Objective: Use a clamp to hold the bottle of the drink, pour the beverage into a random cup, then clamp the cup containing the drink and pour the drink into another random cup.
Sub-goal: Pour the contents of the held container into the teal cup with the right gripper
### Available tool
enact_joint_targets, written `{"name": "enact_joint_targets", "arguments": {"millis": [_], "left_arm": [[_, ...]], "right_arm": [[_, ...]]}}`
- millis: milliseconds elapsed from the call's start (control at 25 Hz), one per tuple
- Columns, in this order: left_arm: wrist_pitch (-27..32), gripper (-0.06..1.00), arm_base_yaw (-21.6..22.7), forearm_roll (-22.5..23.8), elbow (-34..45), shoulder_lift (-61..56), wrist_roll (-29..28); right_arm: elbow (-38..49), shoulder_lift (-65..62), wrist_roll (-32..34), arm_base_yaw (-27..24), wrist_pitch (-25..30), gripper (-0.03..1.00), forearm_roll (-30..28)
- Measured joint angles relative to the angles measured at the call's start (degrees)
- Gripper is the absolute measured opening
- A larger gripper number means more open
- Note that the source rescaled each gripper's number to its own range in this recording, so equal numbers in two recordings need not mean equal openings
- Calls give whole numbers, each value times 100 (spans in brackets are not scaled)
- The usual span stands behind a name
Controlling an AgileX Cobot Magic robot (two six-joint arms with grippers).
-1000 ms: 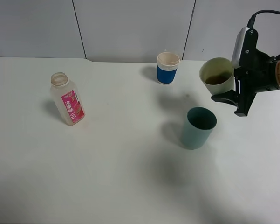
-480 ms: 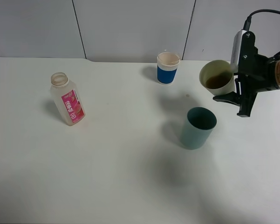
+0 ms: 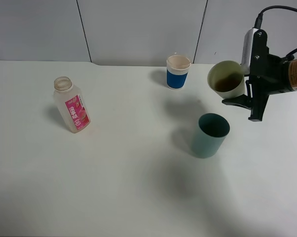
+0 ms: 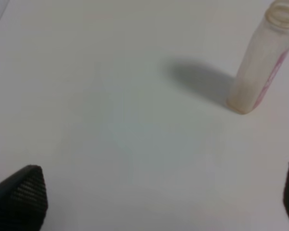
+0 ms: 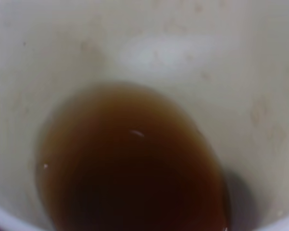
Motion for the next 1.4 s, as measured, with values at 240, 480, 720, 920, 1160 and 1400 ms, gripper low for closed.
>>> {"name": "enact_joint_targets", "arguments": {"millis": [240,480,720,920,1160,1400], "left_arm": [[0,100,0,0,0,0,0],[0,100,0,0,0,0,0],[0,100,0,0,0,0,0],[0,100,0,0,0,0,0],[0,100,0,0,0,0,0],[0,100,0,0,0,0,0]], "right_arm": [[0,0,-37,384,161,0,0],[0,2,-13,422,225,0,0],[0,2,-13,422,240,0,0],[0,2,-13,422,264,0,35],[0,2,-13,422,342,0,1171],[-33,61,-33,422,354,0,1352]]}}
